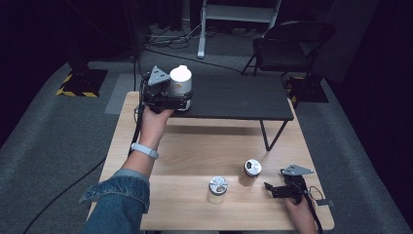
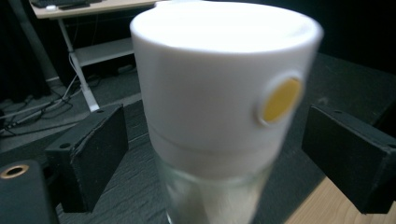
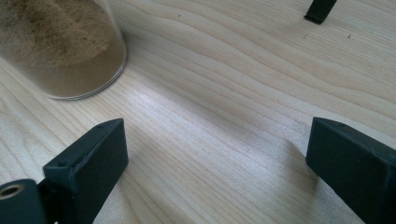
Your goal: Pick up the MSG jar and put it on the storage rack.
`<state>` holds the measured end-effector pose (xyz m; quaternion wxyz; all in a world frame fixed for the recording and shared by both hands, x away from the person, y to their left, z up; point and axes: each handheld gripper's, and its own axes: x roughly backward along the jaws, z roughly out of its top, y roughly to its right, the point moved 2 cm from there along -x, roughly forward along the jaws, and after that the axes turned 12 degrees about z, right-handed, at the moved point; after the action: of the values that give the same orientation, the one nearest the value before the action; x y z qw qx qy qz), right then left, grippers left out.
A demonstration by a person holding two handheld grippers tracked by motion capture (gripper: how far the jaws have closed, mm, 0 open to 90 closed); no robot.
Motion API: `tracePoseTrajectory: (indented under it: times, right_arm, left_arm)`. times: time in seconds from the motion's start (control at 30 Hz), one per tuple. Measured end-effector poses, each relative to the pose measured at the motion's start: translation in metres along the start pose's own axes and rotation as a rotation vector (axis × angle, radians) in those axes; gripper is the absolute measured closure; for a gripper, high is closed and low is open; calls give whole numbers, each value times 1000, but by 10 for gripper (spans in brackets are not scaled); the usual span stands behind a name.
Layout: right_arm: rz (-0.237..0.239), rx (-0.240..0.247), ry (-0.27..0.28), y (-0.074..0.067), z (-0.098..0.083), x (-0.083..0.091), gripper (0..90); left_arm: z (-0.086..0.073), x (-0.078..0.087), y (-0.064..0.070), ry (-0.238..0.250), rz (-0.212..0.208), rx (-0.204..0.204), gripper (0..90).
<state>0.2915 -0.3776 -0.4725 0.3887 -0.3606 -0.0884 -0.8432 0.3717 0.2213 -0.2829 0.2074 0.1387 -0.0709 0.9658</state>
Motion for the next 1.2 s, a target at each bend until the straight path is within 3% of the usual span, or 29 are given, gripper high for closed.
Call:
tracePoseTrajectory:
  times: [0.13, 0.3, 0.53, 0.77, 0.8, 0.83, 1.1, 1.2]
  right_arm:
    - [0, 0, 0, 0, 0, 0, 56]
    - [0, 0, 0, 0, 0, 0, 56]
    - [0, 0, 0, 0, 0, 0, 55]
    - [0, 0, -1, 0, 0, 0, 55]
    - [0, 0, 0, 0, 0, 0, 55]
    - [0, 0, 0, 0, 0, 0, 55]
    - [0, 0, 0, 0, 0, 0, 55]
    - [0, 0, -1, 0, 0, 0, 55]
  left_arm:
    - [-5, 10, -1, 7, 1, 0, 69]
    - [-22, 36, -2, 50, 14, -3, 54]
    - [-40, 63, -5, 48, 10, 14, 54]
    - [-69, 87, -5, 17, 34, -3, 55]
    - [-80, 91, -6, 3, 35, -4, 55]
    - [-80, 91, -6, 3, 35, -4, 55]
    - [-126, 97, -7, -62, 26, 13, 56]
    - [-143, 98, -3, -87, 40, -21, 57]
